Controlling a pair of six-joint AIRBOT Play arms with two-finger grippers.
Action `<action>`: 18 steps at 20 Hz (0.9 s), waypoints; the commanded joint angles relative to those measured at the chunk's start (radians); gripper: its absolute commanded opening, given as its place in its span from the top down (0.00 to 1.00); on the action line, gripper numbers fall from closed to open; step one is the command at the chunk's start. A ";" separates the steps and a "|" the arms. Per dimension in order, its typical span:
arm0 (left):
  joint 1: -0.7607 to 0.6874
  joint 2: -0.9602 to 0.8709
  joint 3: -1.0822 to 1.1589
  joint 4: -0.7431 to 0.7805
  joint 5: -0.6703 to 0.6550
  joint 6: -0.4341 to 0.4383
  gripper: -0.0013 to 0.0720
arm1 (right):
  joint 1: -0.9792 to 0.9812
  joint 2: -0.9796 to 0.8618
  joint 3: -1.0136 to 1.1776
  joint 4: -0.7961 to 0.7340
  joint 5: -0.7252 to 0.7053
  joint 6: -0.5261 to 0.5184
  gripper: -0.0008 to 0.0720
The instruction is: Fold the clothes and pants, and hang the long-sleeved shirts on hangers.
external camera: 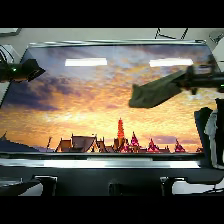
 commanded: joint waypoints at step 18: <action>-0.032 0.001 0.000 0.000 0.018 0.022 0.95 | -0.789 0.089 0.388 -0.200 0.234 0.296 0.94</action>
